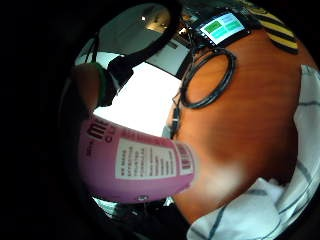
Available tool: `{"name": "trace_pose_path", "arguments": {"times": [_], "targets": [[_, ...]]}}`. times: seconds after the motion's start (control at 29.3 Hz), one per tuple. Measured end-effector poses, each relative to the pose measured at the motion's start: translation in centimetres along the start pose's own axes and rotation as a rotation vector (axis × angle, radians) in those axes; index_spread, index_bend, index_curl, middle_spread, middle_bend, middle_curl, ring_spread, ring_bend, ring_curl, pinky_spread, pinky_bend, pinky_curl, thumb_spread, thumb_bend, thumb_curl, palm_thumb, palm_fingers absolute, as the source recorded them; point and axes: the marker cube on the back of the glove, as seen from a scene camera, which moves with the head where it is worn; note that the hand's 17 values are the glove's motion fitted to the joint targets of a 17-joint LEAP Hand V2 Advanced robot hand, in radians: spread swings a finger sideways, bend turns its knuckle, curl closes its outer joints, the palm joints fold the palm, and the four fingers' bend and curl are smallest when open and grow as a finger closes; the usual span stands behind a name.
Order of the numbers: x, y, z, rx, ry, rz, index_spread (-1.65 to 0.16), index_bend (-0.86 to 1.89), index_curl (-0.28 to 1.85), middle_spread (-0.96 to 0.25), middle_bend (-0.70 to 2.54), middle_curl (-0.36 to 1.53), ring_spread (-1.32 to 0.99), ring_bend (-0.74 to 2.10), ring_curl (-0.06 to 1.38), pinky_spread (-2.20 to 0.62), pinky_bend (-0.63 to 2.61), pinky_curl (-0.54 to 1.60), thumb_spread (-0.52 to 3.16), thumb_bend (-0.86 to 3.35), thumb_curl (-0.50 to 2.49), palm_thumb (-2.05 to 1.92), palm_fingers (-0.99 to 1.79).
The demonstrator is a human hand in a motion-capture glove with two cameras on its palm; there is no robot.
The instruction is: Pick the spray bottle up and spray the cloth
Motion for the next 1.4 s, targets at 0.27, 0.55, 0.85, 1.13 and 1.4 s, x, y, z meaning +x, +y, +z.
{"name": "trace_pose_path", "arguments": {"times": [0.27,0.55,0.85,1.13,1.4], "targets": [[1.1,0.3,1.1,0.008,0.053,-0.045,-0.29,0.20,0.55,-0.22,0.42,0.51,-0.20,0.48,0.45,-0.08,0.17,0.37,1.32,0.00,0.51,0.83,1.08],[0.5,0.6,1.8,-0.015,0.094,-0.063,-0.29,0.20,0.56,-0.23,0.41,0.53,-0.21,0.46,0.45,-0.03,0.14,0.34,1.34,0.00,0.50,0.85,1.06],[-1.4,0.1,-0.9,-0.034,0.099,-0.122,-0.30,0.21,0.57,-0.23,0.41,0.54,-0.21,0.42,0.45,0.00,0.14,0.32,1.36,-0.01,0.49,0.83,1.06],[-3.8,0.5,-0.2,-0.091,0.204,-0.179,-0.31,0.19,0.57,-0.24,0.36,0.55,-0.20,0.43,0.46,0.00,0.18,0.33,1.37,-0.01,0.48,0.81,1.10],[-4.2,0.6,0.1,-0.122,0.228,-0.174,-0.31,0.20,0.58,-0.24,0.33,0.56,-0.20,0.41,0.47,-0.01,0.17,0.33,1.39,0.00,0.47,0.82,1.09]]}}
